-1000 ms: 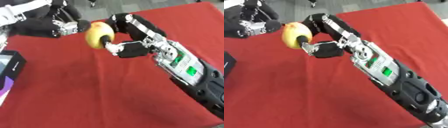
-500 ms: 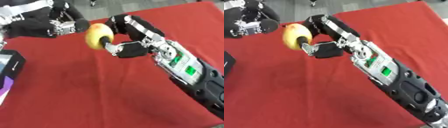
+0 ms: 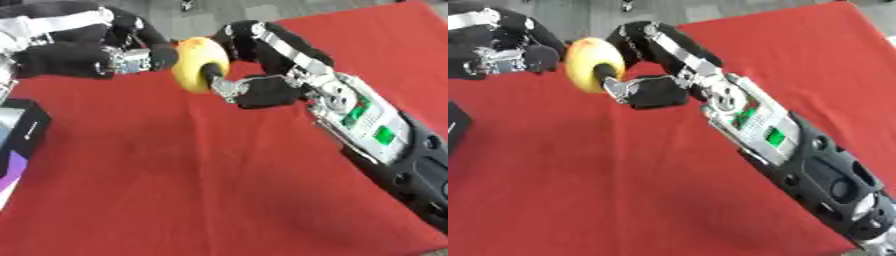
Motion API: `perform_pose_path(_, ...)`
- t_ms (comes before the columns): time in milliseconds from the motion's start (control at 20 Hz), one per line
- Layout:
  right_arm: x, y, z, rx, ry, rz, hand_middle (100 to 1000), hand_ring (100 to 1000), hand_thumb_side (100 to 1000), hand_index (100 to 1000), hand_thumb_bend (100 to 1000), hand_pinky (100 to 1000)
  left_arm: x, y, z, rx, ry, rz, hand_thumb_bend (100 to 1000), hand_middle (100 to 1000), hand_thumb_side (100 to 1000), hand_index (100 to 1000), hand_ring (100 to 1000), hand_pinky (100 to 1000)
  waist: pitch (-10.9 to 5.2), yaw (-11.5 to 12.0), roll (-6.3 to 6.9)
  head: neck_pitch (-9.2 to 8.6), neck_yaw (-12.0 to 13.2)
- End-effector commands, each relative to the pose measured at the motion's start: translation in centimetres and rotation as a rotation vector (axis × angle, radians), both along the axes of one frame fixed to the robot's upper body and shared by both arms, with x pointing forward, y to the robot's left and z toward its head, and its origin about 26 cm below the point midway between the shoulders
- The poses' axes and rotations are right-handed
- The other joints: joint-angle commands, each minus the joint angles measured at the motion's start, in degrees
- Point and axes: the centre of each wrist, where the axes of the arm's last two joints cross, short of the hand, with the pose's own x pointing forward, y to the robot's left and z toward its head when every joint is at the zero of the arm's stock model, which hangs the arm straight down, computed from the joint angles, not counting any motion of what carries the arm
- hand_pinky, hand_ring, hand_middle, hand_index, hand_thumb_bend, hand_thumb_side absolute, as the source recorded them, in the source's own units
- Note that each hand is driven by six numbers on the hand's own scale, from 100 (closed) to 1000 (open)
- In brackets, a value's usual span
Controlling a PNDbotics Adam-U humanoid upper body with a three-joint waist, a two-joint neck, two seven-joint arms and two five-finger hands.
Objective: Pick up the objects with one hand, pass them to the other hand, and then place them into the box on the other side of the table.
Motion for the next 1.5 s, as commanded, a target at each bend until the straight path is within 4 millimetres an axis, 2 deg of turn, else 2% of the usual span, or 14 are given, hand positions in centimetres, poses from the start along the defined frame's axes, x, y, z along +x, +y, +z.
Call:
perform_pose_path(50,-0.20,-0.30,1.18,-0.021,-0.044,0.011,438,613,194,599,100,692,0.08,0.11,1.09,0.004,-0.015,0.001,407,699,641,768,722,754,0.01,0.06,0.53,-0.59,-0.16)
perform_pose_path(500,0.51,-0.43,0.68,-0.040,-0.011,-0.003,434,607,190,596,100,685,0.31,-0.04,0.86,-0.044,-0.008,-0.028,440,689,643,761,718,758,-0.02,0.11,0.59,-1.00,-0.51)
perform_pose_path(700,0.51,-0.41,0.71,-0.043,-0.012,-0.002,433,605,190,596,100,685,0.27,-0.18,0.89,-0.082,-0.001,-0.052,382,680,635,752,711,753,0.17,0.17,0.66,-0.98,-0.70)
perform_pose_path(800,0.54,-0.43,0.72,-0.044,-0.012,-0.004,433,605,190,595,100,684,0.33,-0.23,0.81,-0.099,0.013,-0.060,383,678,633,751,709,751,0.27,0.16,0.73,-0.97,-0.75)
perform_pose_path(900,0.58,-0.46,0.72,-0.045,-0.012,-0.007,432,604,190,595,100,684,0.45,-0.17,0.70,-0.115,0.032,-0.066,388,677,644,752,708,751,0.34,0.18,0.78,-1.03,-0.90)
perform_pose_path(1050,0.62,-0.49,0.79,-0.045,-0.015,-0.009,432,605,192,595,100,684,0.49,-0.21,0.66,-0.119,0.046,-0.079,341,682,667,757,712,755,0.42,0.21,0.87,-1.10,-1.07)
perform_pose_path(1300,0.47,-0.57,0.96,-0.034,-0.024,-0.010,431,604,191,594,100,683,0.56,-0.40,0.67,-0.096,0.046,-0.077,412,688,654,761,716,759,0.47,0.18,0.89,-1.09,-1.02)
perform_pose_path(1500,0.42,-0.65,0.93,-0.029,-0.023,-0.013,431,604,194,594,100,682,0.85,-0.65,0.50,-0.071,0.068,-0.080,430,690,648,764,720,761,0.50,0.18,0.94,-0.95,-1.05)
